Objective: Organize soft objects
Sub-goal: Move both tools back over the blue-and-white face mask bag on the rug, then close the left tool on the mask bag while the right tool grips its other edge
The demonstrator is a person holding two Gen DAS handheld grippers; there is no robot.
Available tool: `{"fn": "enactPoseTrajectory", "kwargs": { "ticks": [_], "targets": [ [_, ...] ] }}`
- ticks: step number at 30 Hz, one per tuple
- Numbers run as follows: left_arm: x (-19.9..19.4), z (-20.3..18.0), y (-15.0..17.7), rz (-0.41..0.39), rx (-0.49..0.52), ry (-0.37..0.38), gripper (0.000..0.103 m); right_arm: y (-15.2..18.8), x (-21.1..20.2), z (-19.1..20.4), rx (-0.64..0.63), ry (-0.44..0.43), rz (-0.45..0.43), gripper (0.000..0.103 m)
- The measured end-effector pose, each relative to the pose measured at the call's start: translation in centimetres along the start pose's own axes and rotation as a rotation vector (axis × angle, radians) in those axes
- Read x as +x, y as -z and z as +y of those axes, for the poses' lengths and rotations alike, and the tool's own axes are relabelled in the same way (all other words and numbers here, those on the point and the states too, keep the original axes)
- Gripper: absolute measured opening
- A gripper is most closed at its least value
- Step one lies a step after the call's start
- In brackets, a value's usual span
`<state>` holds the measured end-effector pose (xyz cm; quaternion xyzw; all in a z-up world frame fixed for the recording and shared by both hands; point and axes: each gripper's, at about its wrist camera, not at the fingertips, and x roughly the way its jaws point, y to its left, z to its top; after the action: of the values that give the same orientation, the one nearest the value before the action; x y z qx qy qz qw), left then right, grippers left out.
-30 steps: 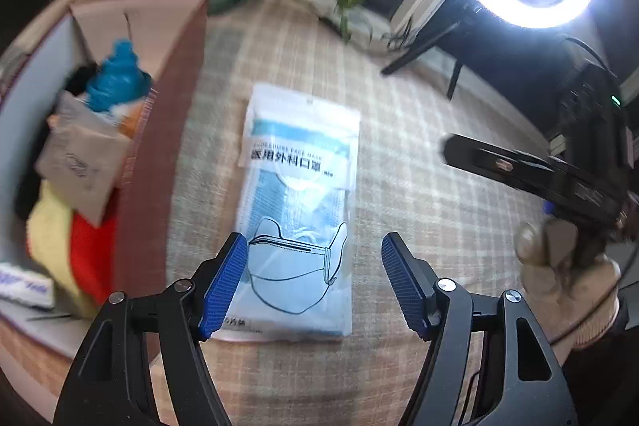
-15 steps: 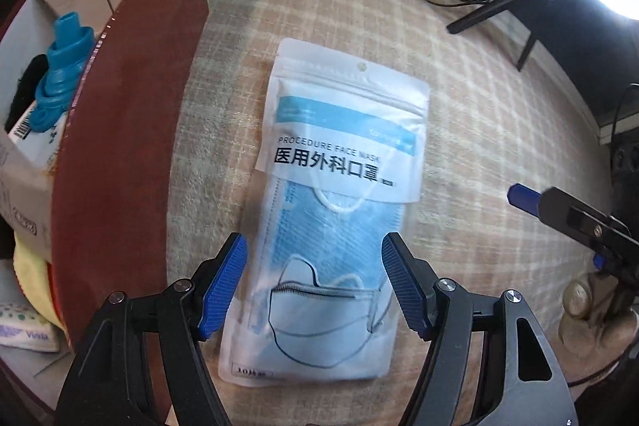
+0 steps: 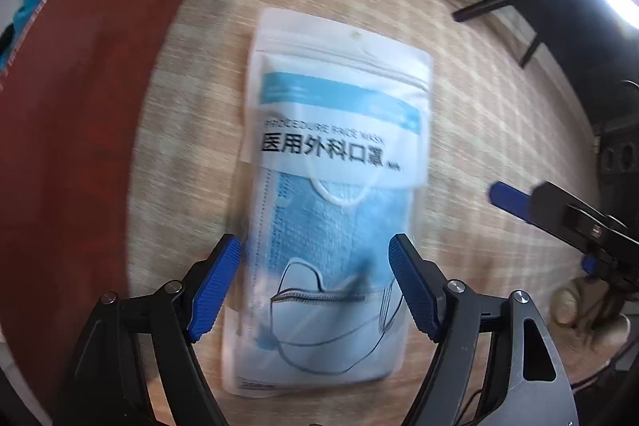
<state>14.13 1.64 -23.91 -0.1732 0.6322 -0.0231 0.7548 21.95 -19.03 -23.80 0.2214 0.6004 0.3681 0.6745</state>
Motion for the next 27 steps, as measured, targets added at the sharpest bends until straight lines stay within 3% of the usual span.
{"fn": "enactPoseTrajectory", "kwargs": {
  "ticks": [7,12,16,19,23,27],
  "targets": [
    [-0.2,-1.3,1.4,-0.065,-0.025,0.066,0.078,-0.1,0.7,-0.2,-0.004,0.019,0.027,0.078],
    [-0.8,-0.5,3.3,-0.159,-0.071,0.055,0.079,-0.1,1.7,-0.3,-0.018,0.028,0.058,0.078],
    [-0.8,1.2,4.7,-0.192,-0.122,0.111,0.079,-0.2,2.6,0.2,-0.043,0.025,0.088,0.077],
    [-1.0,1.4,5.0,-0.221,-0.128,0.123,0.079,-0.1,3.2,0.7,-0.07,0.035,0.11,0.071],
    [-1.1,1.5,5.0,-0.233,-0.109,0.146,0.078,0.0,4.1,1.1,-0.093,0.049,0.145,0.054],
    [-0.9,1.4,4.7,-0.238,-0.105,0.164,0.077,0.3,4.8,1.3,-0.111,0.069,0.162,0.051]
  ]
}}
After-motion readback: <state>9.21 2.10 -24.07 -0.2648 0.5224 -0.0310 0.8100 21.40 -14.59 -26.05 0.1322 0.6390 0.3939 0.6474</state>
